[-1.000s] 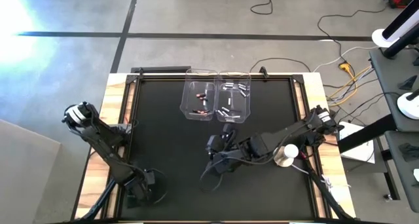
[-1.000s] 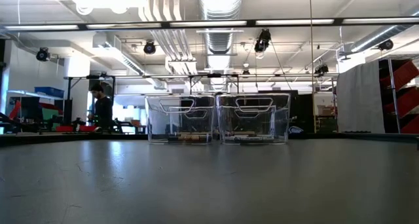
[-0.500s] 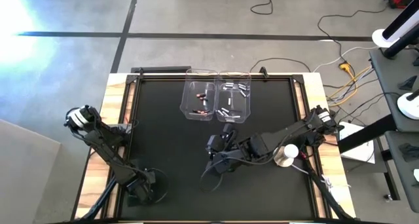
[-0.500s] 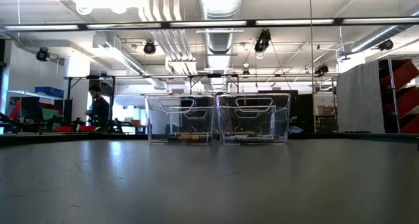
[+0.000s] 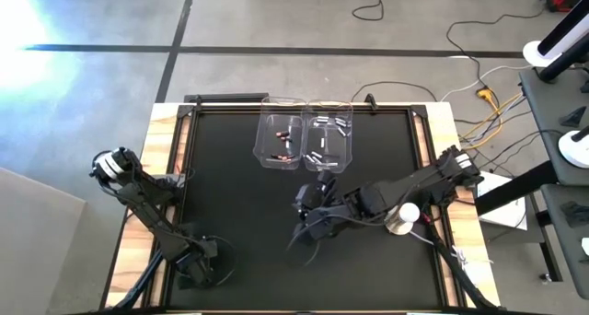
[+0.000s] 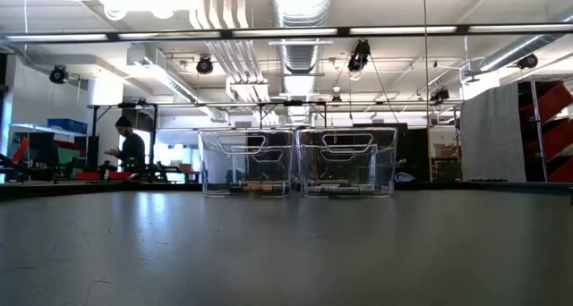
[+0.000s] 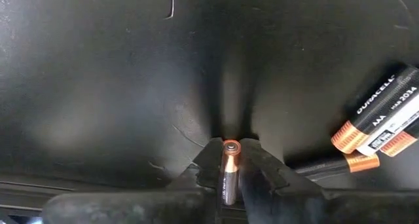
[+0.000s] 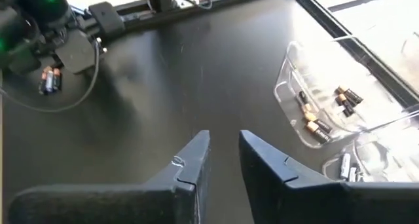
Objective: Sort batteries
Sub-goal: Put the black battery into the left transparent bin
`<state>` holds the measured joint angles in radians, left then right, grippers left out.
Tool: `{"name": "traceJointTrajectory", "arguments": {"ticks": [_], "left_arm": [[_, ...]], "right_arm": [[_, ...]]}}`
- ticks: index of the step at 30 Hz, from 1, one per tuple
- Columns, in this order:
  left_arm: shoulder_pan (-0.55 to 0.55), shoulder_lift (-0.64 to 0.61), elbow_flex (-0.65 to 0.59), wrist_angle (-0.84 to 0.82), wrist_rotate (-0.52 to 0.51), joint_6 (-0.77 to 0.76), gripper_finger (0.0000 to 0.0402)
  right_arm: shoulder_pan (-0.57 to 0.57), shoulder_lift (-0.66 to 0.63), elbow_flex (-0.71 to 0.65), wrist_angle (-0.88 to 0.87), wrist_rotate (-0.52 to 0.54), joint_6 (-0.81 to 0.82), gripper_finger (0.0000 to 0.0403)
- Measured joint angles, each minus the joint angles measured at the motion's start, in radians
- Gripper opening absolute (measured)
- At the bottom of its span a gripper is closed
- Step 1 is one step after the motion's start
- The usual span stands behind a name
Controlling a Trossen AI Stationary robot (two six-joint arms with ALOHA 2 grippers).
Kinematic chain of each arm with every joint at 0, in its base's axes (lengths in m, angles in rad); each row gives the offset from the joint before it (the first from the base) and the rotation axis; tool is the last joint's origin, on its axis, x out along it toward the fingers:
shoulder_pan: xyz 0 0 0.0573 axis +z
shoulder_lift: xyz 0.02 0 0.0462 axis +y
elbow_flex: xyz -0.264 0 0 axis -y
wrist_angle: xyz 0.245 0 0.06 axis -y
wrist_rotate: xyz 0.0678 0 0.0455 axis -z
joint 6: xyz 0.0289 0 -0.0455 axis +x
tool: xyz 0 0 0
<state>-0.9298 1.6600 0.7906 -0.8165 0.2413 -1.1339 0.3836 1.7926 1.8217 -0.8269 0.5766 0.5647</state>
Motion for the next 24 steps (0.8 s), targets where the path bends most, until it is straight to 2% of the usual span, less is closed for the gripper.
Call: {"name": "traceJointTrajectory", "arguments": {"ticks": [4,7,10,13,19,24], "left_arm": [[-0.005,-0.024,0.000,-0.005,-0.025,0.007,0.0013],[-0.008,-0.079,-0.004,-0.002,-0.091,0.008,0.0012],[-0.007,-0.160,-0.008,0.004,-0.286,0.010,0.0011],[-0.008,-0.264,-0.007,0.052,-0.414,0.009,0.0011],[0.006,-0.468,-0.007,0.160,-0.720,0.007,0.0010],[0.008,-0.598,-0.014,0.266,-0.939,0.038,0.0010]], "right_arm": [[0.000,-0.037,0.000,-0.006,0.000,0.000,0.0068],[0.000,-0.067,0.000,-0.005,0.000,0.001,0.0067],[0.000,-0.079,0.001,-0.001,0.001,0.001,0.0064],[0.000,-0.069,0.001,0.000,0.002,0.015,0.0064],[0.007,0.025,0.001,0.016,-0.004,0.052,0.0078],[0.011,0.119,0.001,0.140,-0.101,0.064,0.0101]]}}
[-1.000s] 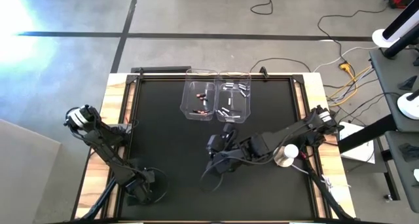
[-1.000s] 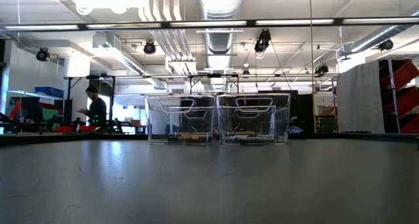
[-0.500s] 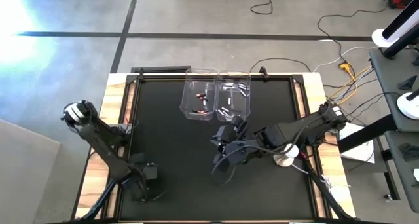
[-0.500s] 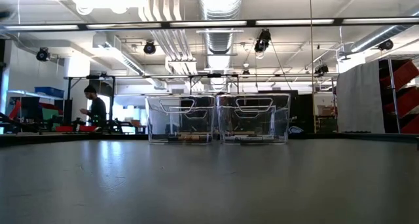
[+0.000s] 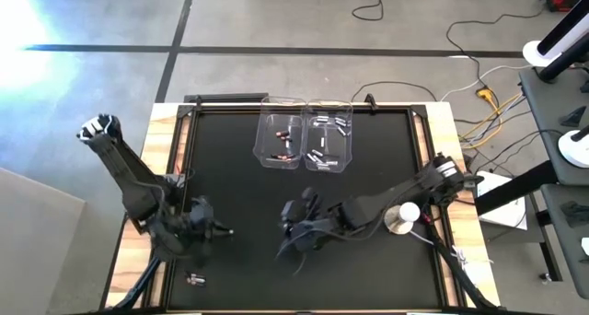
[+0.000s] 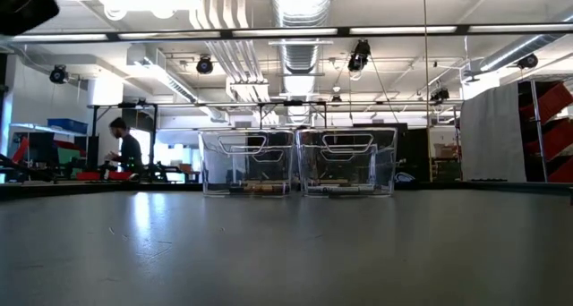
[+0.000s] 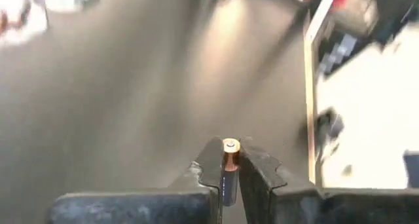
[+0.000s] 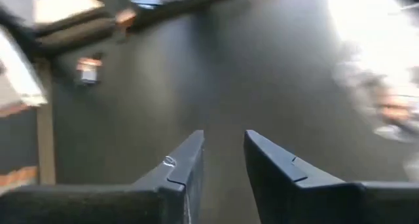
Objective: Sort batteries
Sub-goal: Put the black battery into the left transparent bin
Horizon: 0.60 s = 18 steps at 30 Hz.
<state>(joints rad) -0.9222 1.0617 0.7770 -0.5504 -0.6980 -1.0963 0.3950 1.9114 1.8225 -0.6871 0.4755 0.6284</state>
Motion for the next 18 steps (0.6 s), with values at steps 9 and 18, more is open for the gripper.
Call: {"name": "traceJointTrajectory", "arguments": {"ticks": [9,18], "left_arm": [[0.002,-0.082,-0.011,0.398,-0.251,0.308,0.0010],[0.010,-0.078,-0.011,0.624,-0.280,0.544,0.0011]], "right_arm": [[-0.016,0.145,0.062,0.427,-0.091,-0.057,0.0148],[-0.036,0.219,0.262,0.360,-0.092,-0.130,0.0155]]}}
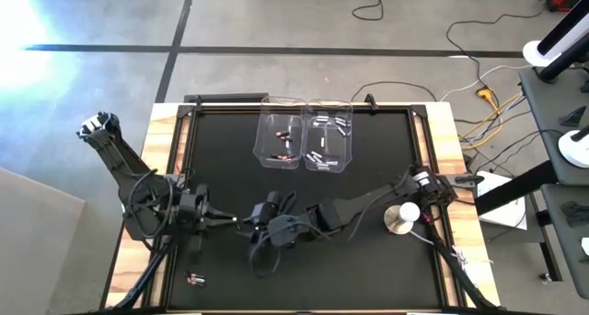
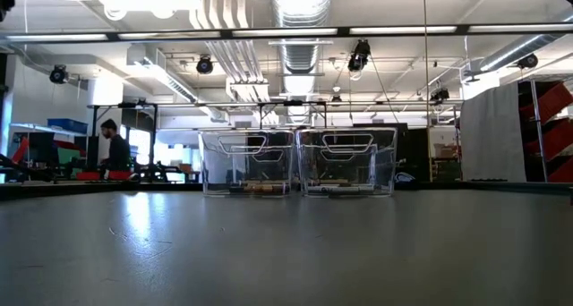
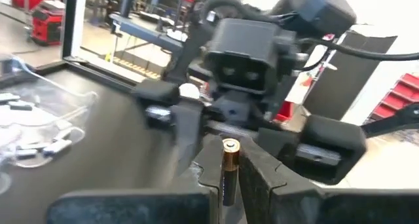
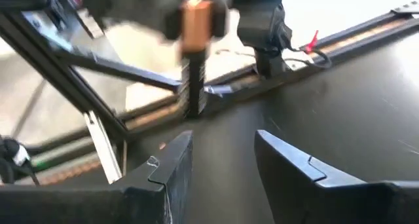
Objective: Sort batteries
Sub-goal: Put the black battery into the left transparent bin
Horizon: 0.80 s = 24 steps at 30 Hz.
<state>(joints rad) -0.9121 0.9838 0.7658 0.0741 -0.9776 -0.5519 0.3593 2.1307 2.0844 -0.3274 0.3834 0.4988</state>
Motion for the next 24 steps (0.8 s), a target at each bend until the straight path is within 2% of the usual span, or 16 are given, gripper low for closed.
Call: {"name": "traceJointTrajectory", "arguments": {"ticks": [4,6,11,18,24], "left_arm": [[0.052,-0.031,0.000,-0.045,0.003,0.001,0.0011],[0.124,-0.056,0.000,-0.053,0.062,0.015,0.0011],[0.394,-0.093,0.000,-0.133,0.321,0.049,0.0011],[0.832,-0.018,0.002,-0.245,0.771,0.098,0.0011],[1.153,0.130,0.076,-0.302,1.034,0.260,0.0011]], "right_arm": [[0.004,-0.008,0.075,-0.251,-0.002,0.001,0.0148],[0.007,-0.010,0.140,-0.409,-0.002,0.005,0.0146],[0.015,-0.030,0.274,-0.720,0.000,0.044,0.0145],[0.039,-0.135,0.246,-0.857,0.006,0.154,0.0157],[0.045,-0.172,0.245,-0.920,0.010,0.167,0.0156]]}}
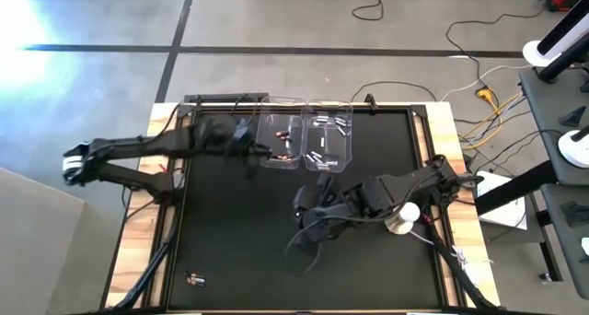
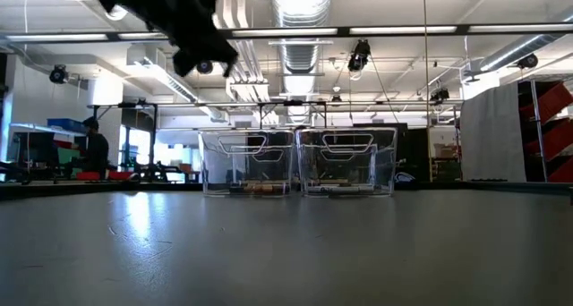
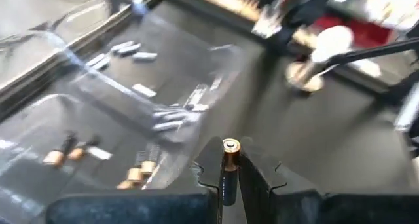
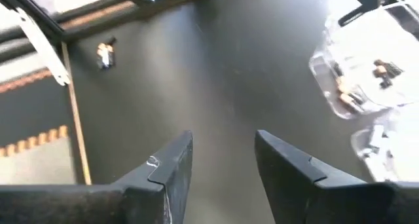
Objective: Sort batteries
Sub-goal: Put the black battery into the left transparent bin
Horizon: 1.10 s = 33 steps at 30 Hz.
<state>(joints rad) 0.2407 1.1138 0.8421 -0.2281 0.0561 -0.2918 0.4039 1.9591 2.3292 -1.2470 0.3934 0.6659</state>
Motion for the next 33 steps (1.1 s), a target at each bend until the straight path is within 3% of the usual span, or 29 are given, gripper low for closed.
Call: {"name": "traceJointTrajectory", "arguments": {"ticks": [5,11,14,26,33], "left_arm": [[0.162,0.201,0.173,-0.162,0.091,0.150,0.0011],[0.195,0.442,0.443,-0.474,0.081,0.401,0.0011],[0.206,0.544,0.525,-0.540,0.064,0.481,0.0011],[0.270,0.877,0.770,-0.593,0.058,0.565,0.0011],[0.290,1.022,0.917,-0.772,0.058,0.631,0.0010]], "right_arm": [[-0.028,-0.008,0.000,-0.060,0.035,-0.068,0.0144],[-0.089,-0.034,0.001,-0.086,0.034,-0.056,0.0137],[-0.107,-0.087,0.005,-0.088,0.039,-0.081,0.0142],[-0.110,-0.272,0.005,-0.208,0.239,-0.110,0.0154],[-0.110,-0.291,0.003,-0.330,0.238,-0.050,0.0133]]}}
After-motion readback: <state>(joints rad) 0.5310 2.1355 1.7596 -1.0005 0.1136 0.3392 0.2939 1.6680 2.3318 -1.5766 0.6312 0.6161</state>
